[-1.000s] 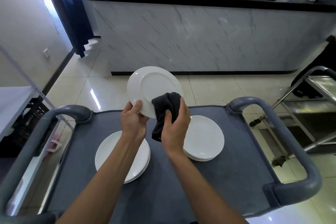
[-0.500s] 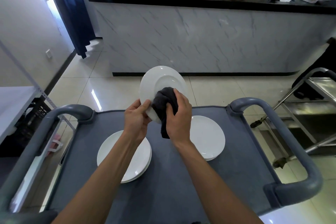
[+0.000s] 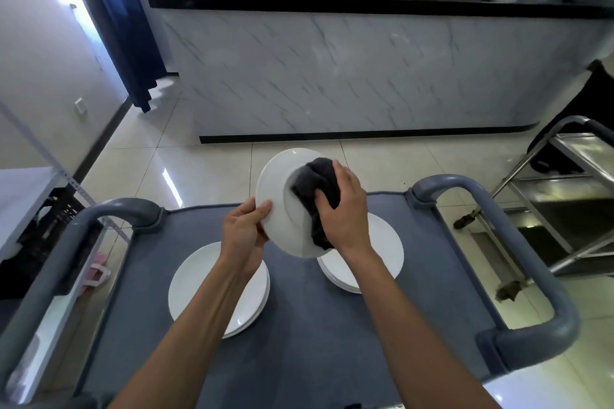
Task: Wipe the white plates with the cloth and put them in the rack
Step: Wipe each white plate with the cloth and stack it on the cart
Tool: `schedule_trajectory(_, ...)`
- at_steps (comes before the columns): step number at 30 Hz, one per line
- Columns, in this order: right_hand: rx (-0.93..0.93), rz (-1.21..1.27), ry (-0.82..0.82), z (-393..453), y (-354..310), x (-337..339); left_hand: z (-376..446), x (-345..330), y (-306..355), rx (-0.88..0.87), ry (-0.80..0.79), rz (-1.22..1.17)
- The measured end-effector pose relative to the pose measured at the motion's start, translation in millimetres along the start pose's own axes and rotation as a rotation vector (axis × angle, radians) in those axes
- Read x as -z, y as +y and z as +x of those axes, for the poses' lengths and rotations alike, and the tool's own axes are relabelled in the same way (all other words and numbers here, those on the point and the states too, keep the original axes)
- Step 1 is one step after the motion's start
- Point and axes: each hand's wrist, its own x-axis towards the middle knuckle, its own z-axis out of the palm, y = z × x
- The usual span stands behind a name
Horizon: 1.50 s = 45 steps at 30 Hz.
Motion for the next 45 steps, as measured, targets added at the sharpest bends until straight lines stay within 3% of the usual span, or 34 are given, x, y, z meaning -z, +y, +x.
schedule_trajectory(6, -0.253, 0.128, -0.009, -16.7, 25.8, 14.4, 0.5, -4.4, -13.7, 0.016, -0.012, 0.049)
schedule_trajectory(12, -0.285, 0.166, 0.01, -23.3, 44.0, 39.4, 4.3, -15.7, -19.7, -0.035, -0.015, 0.165)
schedule_trajectory(15, -0.284, 0.183, 0.062, -25.4, 50.6, 51.2, 6.6, -26.4, -22.6, -0.163, -0.042, 0.355)
schedule_trajectory(20, -0.281, 0.186, 0.14, -28.1, 60.9, 79.0, 12.2, -45.4, -31.7, -0.471, -0.084, 0.877)
schedule_trajectory(27, -0.302, 0.189, 0.264, -37.3, 77.4, 118.8, 18.4, -61.4, -63.7, -0.797, -0.374, 1.273)
schedule_trajectory(34, -0.341, 0.166, 0.287, -48.1, 95.3, 143.9, 14.2, -70.1, -102.9, -1.029, -0.445, 1.457)
schedule_trajectory(41, -0.353, 0.131, 0.218, -57.6, 117.7, 149.9, 18.1, -64.5, -138.0, -1.083, -0.574, 1.599)
schedule_trajectory(45, -0.35, 0.138, 0.161, -61.0, 125.5, 148.4, 11.6, -68.8, -151.9, -1.217, -0.629, 1.598)
